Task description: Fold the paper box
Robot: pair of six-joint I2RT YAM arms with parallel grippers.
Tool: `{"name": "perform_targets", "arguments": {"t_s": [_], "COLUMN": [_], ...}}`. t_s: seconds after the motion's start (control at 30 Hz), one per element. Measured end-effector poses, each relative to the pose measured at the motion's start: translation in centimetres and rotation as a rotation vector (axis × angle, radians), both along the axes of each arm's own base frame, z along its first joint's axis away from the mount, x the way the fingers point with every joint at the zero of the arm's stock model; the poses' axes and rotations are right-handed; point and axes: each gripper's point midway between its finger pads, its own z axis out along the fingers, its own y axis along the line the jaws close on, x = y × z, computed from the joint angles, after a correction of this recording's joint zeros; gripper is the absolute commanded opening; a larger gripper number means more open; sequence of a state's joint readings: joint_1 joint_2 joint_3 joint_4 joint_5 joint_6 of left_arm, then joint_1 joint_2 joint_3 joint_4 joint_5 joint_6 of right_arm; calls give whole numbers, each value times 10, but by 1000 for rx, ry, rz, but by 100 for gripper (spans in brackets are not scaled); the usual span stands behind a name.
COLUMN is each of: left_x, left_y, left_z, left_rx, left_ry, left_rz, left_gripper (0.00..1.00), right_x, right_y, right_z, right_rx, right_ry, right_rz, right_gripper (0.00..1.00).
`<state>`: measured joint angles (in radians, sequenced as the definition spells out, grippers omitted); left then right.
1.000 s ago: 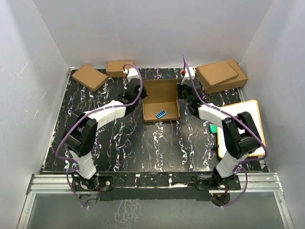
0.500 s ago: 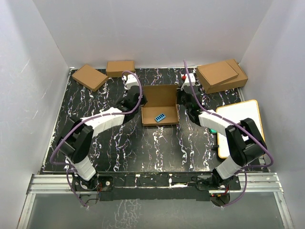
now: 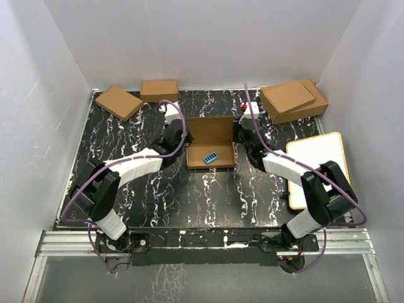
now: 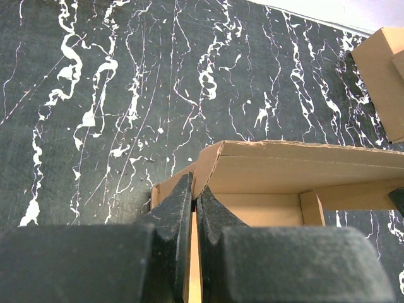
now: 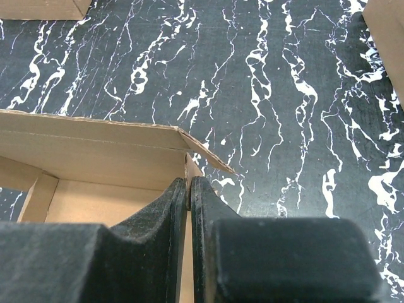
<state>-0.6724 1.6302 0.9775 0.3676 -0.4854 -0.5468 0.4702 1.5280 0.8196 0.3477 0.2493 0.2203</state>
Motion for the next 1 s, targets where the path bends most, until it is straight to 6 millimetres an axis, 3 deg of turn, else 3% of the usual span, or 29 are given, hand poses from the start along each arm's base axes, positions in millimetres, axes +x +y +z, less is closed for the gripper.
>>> {"name": "perform_targets", "arguments": {"t_s": [0.23,0.6,1.0], "left_x": [-7,-25,-59], "left_y": [0,-1,-3], "left_z": [-2,-9,-22], "left_rx": [-2,6,21], "left_ry": [-1,7,20], "left_rz": [-5,-30,-83], "left_gripper": [0,0,0], "right_x": [-6,-33,-56], "right_y": [2,3,1], "right_z": [-2,-17,-39], "right_rx": [18,-28,-91], "right_ry": [24,54,98], "right_rz": [-18,5,70], "right_gripper": [16,16,17]}}
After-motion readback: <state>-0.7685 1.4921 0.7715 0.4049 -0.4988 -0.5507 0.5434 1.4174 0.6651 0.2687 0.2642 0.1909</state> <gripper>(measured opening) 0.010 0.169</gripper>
